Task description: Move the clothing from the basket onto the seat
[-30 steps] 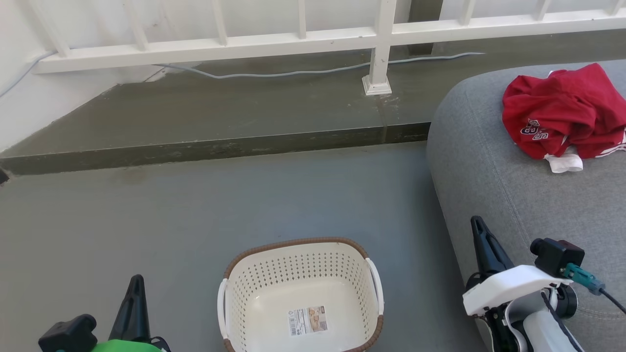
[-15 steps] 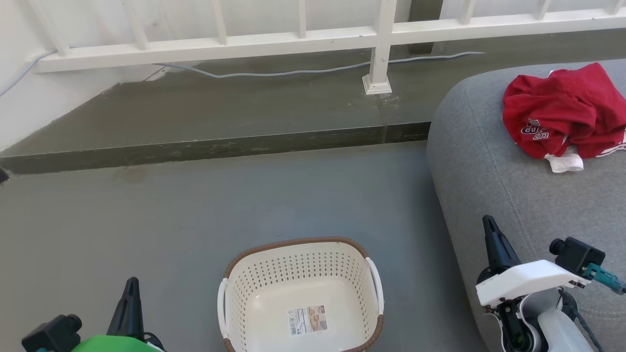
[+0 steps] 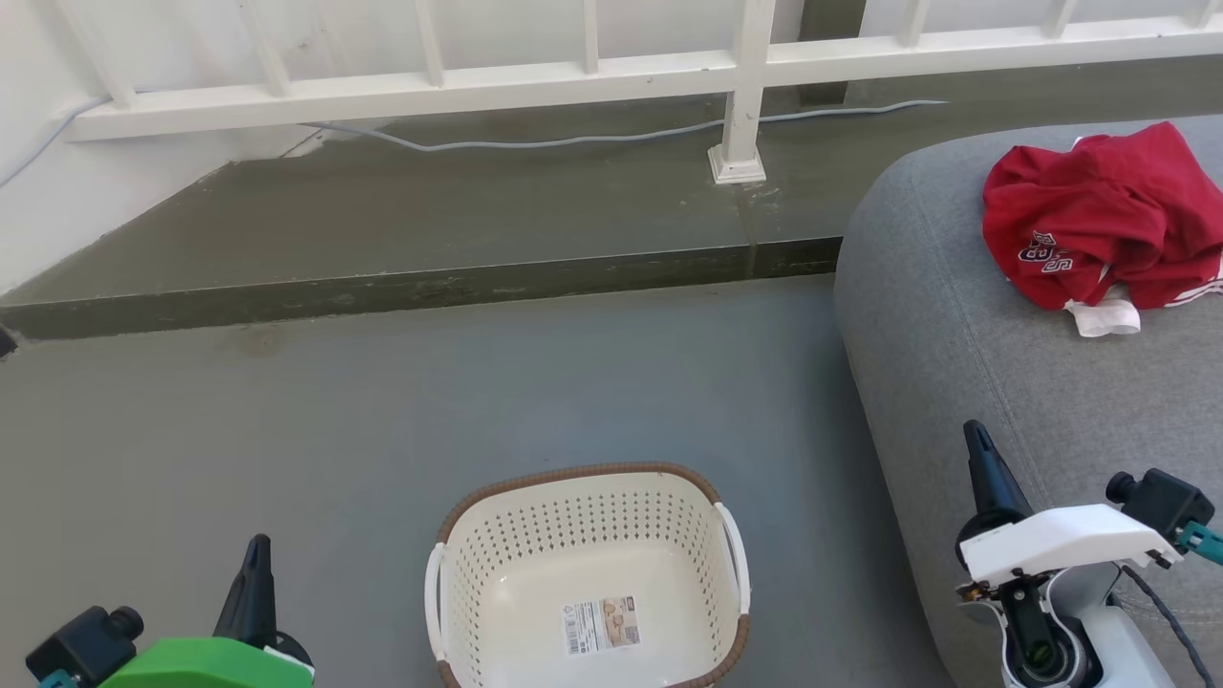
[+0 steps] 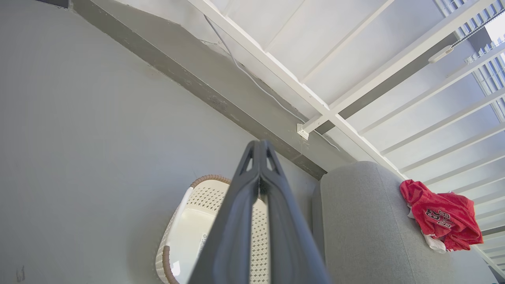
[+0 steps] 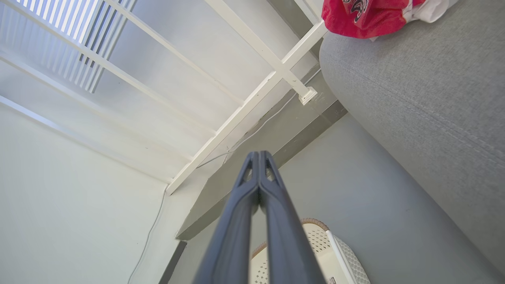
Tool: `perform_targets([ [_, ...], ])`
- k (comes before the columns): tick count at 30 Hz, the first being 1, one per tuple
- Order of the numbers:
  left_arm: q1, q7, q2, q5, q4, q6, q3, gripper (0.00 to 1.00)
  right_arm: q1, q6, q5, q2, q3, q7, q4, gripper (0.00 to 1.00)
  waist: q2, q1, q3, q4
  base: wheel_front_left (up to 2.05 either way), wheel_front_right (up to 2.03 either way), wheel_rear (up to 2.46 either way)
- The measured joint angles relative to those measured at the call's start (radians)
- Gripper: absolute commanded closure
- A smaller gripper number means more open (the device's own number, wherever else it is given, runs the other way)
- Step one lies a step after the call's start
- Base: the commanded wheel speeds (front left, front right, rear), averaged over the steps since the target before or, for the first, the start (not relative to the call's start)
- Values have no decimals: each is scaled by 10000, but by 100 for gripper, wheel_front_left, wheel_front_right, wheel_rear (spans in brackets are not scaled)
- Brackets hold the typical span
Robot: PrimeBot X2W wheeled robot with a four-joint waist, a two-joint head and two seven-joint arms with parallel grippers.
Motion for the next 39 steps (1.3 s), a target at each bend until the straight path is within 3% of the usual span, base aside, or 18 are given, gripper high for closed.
perform_targets([
  [39,-1115,1170,-418,-4456,1147,-978,907,100,-212,336,5158,-23,-1220,1310,-56,100,0,0,31,18,0,0,0],
])
